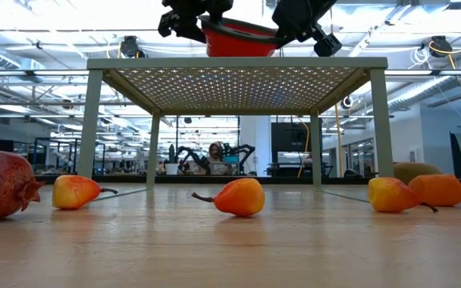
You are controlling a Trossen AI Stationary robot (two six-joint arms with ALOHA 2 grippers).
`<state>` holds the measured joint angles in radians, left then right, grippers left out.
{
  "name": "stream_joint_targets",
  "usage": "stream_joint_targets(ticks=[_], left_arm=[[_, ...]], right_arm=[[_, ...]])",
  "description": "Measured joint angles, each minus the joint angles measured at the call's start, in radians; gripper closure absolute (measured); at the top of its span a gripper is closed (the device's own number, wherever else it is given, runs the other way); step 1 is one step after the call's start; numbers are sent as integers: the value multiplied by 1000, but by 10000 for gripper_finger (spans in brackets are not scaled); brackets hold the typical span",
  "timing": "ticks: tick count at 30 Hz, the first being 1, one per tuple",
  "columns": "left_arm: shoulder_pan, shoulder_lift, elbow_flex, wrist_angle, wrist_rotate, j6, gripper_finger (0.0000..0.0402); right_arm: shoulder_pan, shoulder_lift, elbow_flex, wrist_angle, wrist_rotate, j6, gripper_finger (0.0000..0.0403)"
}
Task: Pick & Place Fruit
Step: Put the strainer on the shelf
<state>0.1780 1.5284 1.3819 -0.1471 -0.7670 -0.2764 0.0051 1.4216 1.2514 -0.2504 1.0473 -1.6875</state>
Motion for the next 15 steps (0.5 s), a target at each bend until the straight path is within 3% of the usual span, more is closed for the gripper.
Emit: stream_joint_targets(ticks=[5, 13, 15], left_arm=[[-3, 0, 0, 0, 0, -10, 208], [-2, 0, 0, 10, 10, -34, 362], [-1, 0, 0, 8, 14, -41, 385]], right_arm=[[0, 0, 0, 0, 0, 0, 390], [-3, 0, 0, 0, -1, 4, 390], [-2, 0, 0, -1, -1, 4, 390]])
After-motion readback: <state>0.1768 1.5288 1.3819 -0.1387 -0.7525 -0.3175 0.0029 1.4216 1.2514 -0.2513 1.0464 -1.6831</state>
